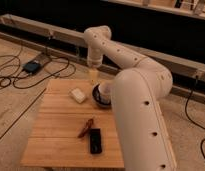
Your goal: Wipe the white sponge on the table
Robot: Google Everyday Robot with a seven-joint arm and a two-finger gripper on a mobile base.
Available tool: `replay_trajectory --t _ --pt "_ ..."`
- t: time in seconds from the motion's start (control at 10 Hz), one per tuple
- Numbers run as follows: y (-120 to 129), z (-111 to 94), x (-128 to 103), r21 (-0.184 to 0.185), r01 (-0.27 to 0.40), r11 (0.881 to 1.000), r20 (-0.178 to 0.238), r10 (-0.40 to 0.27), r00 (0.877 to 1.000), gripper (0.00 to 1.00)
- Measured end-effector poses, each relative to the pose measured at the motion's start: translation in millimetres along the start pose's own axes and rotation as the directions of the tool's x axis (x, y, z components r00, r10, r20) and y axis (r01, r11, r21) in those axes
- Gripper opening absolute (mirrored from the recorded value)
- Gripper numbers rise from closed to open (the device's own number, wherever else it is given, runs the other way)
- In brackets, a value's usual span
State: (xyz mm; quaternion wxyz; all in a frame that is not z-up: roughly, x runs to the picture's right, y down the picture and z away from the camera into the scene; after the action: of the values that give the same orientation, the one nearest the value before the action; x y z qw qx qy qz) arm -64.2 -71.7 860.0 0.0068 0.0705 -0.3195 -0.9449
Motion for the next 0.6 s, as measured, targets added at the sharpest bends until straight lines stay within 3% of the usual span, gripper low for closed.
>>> replay_trajectory --t 0.2,0.4,0.6 --pt "-6 28 25 -0.02 0.078 0.997 0.02 -0.078 0.997 0.8" --pt "-14 65 35 -0.008 0.128 0.992 0.053 -0.127 0.99 0.8" --pt "-17 89 42 0.01 0.142 0.99 0.078 -0.142 0.987 0.8"
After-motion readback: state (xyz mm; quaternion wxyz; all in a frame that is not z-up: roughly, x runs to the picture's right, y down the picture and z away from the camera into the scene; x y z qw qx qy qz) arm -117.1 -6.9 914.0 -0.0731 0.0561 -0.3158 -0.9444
